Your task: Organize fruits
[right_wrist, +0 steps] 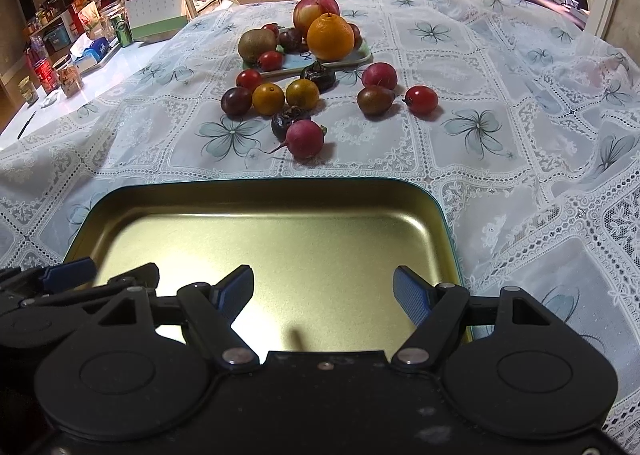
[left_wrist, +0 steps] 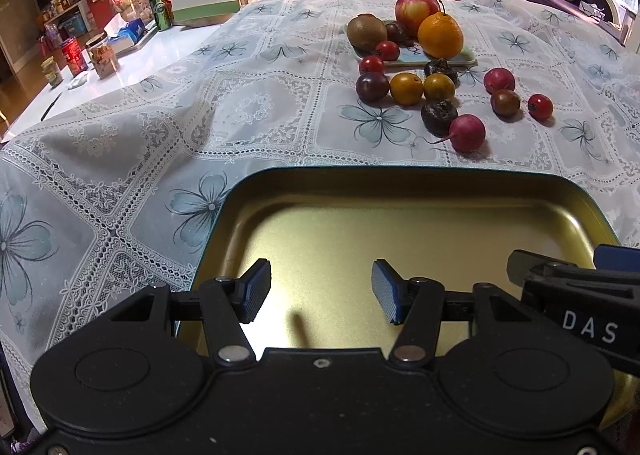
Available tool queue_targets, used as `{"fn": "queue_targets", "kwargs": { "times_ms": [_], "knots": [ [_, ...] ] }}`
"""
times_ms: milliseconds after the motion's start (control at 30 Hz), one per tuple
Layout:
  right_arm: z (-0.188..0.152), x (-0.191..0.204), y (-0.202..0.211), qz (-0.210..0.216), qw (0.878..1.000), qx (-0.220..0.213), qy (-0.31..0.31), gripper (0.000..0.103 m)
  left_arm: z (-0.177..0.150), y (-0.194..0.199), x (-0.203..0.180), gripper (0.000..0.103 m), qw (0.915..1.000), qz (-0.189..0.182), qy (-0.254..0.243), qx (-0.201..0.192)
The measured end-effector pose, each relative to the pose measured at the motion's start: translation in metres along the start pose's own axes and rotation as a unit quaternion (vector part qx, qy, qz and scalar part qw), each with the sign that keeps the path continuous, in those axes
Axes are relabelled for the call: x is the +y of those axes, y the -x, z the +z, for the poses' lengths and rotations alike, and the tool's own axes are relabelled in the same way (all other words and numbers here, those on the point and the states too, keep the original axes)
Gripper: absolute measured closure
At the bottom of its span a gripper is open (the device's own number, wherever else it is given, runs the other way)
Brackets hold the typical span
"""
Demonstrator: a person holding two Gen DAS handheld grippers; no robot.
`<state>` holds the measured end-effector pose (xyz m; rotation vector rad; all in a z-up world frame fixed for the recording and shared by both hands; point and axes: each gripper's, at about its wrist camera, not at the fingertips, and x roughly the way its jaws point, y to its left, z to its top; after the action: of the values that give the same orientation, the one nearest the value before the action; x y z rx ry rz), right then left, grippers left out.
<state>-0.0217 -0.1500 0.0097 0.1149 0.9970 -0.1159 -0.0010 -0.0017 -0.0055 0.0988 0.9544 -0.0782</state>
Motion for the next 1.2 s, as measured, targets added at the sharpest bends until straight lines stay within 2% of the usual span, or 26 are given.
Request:
{"fn": "queue_targets", "kwargs": {
  "times_ms": [133,333,467,567,700,833,933,1200],
  "knots": [
    [0.003,-0.002,-0.001,0.011,1.0,0.005,0.004,0.025,0.004,0.001,0.0,0.043,1.0,-0.001,-0.005,-0.003],
    [0.022,-0.008,0.008,0.025,1.0,-0.005,0.015,0.025,0.021,0.002,0.0,0.043,0.9995,-0.024,-0.021,0.001],
    [0.049,-0.024,0.012,0.052,0.999,-0.013,-0.003,0.023,0.048,0.005,0.002,0.043,0.9987,-0.043,-0.027,-0.01],
    [0.075,-0.041,0.004,0.051,0.998,-0.017,-0.02,0.023,0.073,0.002,0.003,0.043,0.9975,-0.052,-0.037,-0.03],
    [0.113,-0.071,-0.021,0.045,0.997,0.005,-0.068,0.023,0.105,-0.015,-0.003,0.043,0.9962,-0.034,-0.06,-0.052],
    [0.144,-0.095,-0.052,0.039,0.993,0.029,-0.105,0.024,0.13,-0.049,-0.007,0.043,0.9961,-0.036,-0.072,-0.036],
    [0.16,-0.106,-0.071,0.025,0.993,0.035,-0.111,0.024,0.143,-0.074,-0.007,0.043,0.9958,-0.055,-0.071,-0.016],
    [0.174,-0.118,-0.108,0.021,0.991,0.053,-0.117,0.026,0.162,-0.111,-0.012,0.043,0.9939,-0.088,-0.063,0.017]
  ]
}}
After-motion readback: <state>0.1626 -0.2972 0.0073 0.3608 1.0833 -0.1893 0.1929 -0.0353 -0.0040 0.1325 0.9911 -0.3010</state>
